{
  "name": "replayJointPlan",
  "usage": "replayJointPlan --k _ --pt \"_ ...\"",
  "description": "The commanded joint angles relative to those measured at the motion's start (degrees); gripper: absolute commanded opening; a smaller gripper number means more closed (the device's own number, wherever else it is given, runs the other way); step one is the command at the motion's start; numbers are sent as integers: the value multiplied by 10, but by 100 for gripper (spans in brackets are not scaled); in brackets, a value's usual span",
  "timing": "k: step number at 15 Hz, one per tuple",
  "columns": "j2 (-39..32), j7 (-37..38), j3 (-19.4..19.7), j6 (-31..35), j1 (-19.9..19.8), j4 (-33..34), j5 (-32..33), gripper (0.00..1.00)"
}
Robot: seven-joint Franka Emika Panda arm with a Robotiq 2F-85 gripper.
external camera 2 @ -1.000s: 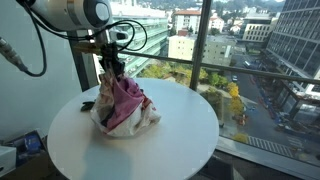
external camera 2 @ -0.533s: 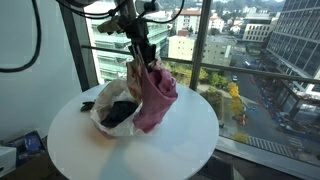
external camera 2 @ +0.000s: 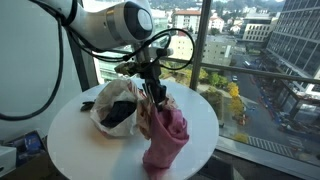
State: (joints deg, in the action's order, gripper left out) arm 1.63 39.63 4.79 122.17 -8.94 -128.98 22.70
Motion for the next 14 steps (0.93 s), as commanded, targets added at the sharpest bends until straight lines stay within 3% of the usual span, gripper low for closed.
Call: replayJointPlan --k 1,4,5,8,12,14 --pt "-78 154 6 63 10 -22 107 7" --pt "-170 259 21 65 37 2 175 9" --pt "-194 277 25 60 44 13 179 47" --pt "-217 290 31 56 62 27 169 68" --pt "-169 322 42 55 88 25 189 98" --pt "-142 330 39 38 99 38 206 100"
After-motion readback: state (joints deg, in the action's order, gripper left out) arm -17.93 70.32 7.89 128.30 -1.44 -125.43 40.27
